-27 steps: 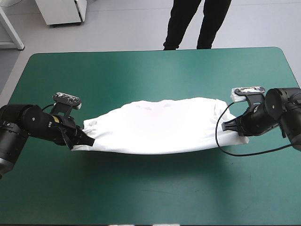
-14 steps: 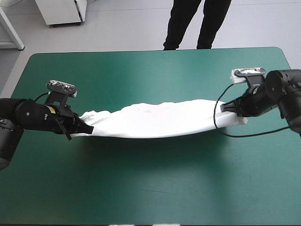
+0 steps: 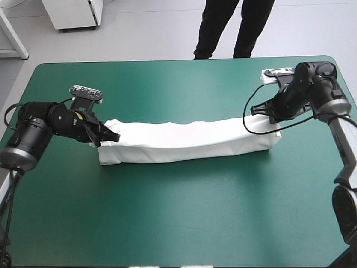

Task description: Fold the cloth

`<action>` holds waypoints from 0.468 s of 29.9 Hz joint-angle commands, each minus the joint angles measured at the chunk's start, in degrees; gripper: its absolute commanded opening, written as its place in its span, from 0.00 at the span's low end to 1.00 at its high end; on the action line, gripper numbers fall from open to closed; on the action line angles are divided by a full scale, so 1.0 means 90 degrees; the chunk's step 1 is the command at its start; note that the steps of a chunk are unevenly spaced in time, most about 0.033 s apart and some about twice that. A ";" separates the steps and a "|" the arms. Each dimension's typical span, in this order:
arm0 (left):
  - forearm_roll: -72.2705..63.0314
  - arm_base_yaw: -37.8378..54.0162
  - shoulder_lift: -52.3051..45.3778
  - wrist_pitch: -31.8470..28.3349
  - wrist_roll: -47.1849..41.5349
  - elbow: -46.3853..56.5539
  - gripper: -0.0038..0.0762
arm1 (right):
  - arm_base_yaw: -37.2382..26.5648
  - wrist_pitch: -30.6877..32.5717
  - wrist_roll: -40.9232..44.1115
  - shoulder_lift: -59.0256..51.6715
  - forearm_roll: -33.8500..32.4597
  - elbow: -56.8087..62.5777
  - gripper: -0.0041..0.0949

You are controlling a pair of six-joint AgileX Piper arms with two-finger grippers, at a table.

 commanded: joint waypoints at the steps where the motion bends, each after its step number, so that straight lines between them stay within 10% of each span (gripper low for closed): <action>1: 0.0026 -0.0033 0.0056 -0.0569 -0.0079 -0.0228 0.02 | -0.0003 -0.0247 -0.0107 0.0030 -0.0020 -0.0214 0.02; 14: 0.0267 -0.0033 0.1061 -0.0979 -0.0202 -0.0228 0.02 | -0.0003 -0.1149 -0.0148 0.0632 0.0005 -0.0259 0.02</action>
